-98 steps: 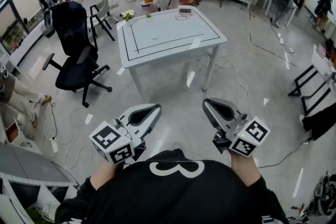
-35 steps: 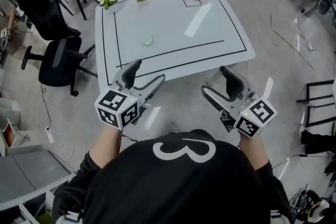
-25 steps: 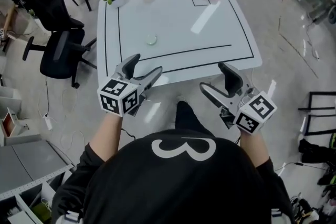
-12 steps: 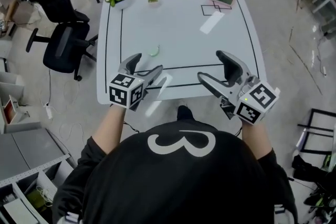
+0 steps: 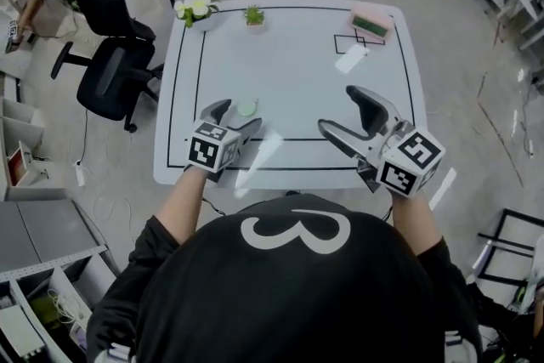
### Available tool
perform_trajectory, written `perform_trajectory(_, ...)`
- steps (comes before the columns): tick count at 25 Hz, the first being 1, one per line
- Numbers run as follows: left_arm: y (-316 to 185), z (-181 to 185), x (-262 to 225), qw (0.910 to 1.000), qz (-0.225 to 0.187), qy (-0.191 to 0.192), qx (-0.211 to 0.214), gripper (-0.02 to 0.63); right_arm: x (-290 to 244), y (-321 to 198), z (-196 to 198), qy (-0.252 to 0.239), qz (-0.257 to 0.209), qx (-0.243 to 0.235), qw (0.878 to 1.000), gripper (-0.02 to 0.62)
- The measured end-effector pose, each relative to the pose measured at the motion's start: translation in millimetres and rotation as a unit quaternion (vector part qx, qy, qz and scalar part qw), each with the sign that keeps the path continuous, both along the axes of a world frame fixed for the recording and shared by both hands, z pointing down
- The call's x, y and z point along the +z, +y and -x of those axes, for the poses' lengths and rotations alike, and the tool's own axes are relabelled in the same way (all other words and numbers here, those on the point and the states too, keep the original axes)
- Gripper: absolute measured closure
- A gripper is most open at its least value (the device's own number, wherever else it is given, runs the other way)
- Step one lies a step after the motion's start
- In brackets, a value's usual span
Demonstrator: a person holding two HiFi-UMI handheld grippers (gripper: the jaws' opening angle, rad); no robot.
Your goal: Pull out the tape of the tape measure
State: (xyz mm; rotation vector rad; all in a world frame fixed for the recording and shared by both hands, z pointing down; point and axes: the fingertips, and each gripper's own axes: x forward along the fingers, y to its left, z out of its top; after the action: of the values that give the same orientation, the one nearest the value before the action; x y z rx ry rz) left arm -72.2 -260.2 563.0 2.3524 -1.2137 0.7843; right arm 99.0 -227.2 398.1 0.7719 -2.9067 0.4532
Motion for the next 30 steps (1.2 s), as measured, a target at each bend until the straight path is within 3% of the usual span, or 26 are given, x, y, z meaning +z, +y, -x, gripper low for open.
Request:
perform_trajectory(9,-23,-1,30,0.9996,0.016,-0.025,-0.004,0.247,16,-25,1,0.009,0.001,-0.031,0.999,0.230)
perform_trajectory(16,-27,7,39,0.9980,0.038,-0.050,-0.011,0.337,19,-35,5,0.012,0.005,-0.045,0.999,0.230)
perform_trajectory(30,-27,7,39,0.9978,0.039,-0.052,-0.014,0.387,31,-37,12,0.015,0.022,-0.057,0.998,0.232)
